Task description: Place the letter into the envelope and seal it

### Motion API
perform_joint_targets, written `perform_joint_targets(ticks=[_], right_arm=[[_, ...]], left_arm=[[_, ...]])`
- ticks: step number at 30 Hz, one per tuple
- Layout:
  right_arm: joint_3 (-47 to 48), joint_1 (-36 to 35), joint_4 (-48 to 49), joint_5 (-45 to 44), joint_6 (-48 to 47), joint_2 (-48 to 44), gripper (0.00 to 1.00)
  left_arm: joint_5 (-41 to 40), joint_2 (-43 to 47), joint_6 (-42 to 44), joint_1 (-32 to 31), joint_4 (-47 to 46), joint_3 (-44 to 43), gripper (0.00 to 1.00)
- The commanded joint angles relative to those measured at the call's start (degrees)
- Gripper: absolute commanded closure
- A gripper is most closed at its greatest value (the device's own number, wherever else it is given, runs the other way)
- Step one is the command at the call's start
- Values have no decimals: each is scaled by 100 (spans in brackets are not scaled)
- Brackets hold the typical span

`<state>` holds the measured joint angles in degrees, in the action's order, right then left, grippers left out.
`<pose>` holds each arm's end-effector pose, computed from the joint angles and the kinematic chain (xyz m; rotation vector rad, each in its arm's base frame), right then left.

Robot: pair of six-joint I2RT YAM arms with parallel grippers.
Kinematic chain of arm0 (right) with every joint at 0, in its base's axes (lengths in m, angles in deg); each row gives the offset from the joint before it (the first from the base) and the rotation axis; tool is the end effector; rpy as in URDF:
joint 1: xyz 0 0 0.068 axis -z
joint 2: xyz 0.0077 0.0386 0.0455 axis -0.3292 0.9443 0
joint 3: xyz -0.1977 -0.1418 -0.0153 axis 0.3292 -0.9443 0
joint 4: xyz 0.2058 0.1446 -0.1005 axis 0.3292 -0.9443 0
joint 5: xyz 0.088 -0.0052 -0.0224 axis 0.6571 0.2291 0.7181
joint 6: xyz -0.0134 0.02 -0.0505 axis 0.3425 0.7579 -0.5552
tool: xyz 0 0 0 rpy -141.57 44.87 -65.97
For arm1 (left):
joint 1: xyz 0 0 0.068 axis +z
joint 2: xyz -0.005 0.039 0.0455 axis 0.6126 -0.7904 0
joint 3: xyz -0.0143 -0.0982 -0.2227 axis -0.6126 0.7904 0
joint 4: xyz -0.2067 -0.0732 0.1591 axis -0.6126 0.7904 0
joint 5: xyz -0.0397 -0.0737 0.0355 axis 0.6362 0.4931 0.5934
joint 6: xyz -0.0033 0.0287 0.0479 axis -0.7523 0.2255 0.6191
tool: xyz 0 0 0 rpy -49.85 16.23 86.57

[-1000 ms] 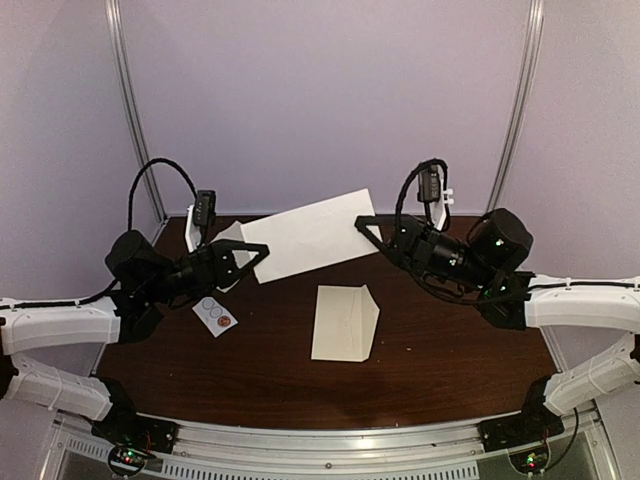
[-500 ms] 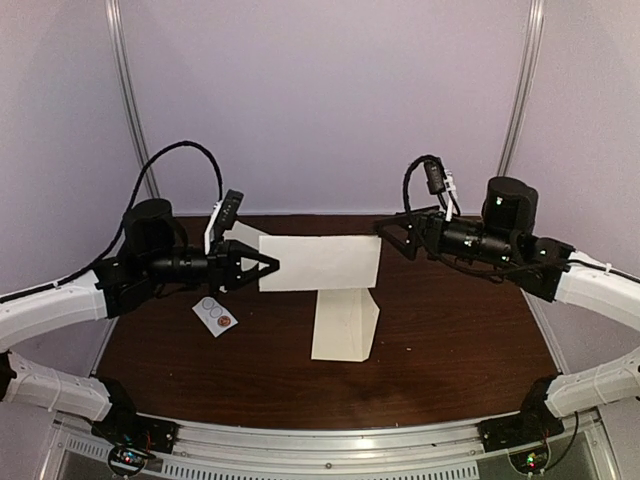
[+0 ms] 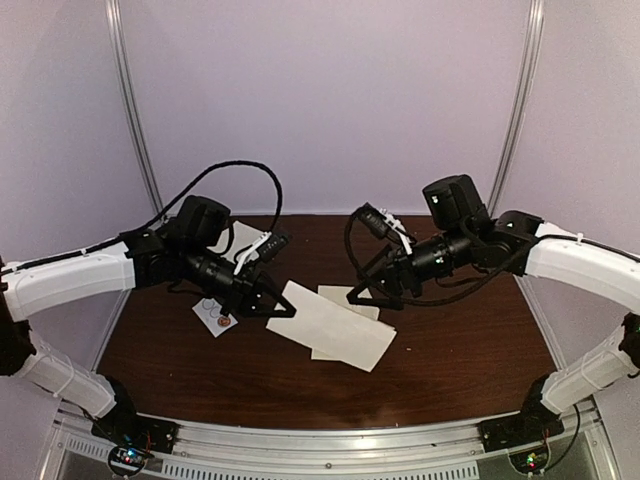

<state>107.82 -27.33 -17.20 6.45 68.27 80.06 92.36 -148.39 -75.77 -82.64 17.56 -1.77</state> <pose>0.1943 0.2438 0.3082 -1.2204 1.9251 1.3274 0.1927 -0.2352 0.2627 1.2752 1.9534 -1.4892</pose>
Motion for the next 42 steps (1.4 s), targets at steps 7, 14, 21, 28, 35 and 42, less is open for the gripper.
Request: perform_joint_targets(ticks=[7, 14, 21, 28, 35, 42], right_arm=[[167, -394, -130, 797, -134, 454, 1], [314, -688, 92, 986, -26, 762, 26], [343, -741, 194, 971, 59, 839, 65], [310, -741, 352, 814, 158, 787, 100], [35, -470, 819, -521, 832, 431, 100], [-1238, 341, 2067, -1579, 2590, -81, 100]], left_arm=[[719, -286, 431, -115, 334, -393, 100], [764, -408, 468, -119, 333, -437, 100], [693, -457, 514, -119, 331, -465, 100], [455, -480, 526, -119, 325, -541, 100], [-2182, 34, -308, -100, -557, -314, 66], [-3644, 243, -934, -102, -1212, 60, 17]])
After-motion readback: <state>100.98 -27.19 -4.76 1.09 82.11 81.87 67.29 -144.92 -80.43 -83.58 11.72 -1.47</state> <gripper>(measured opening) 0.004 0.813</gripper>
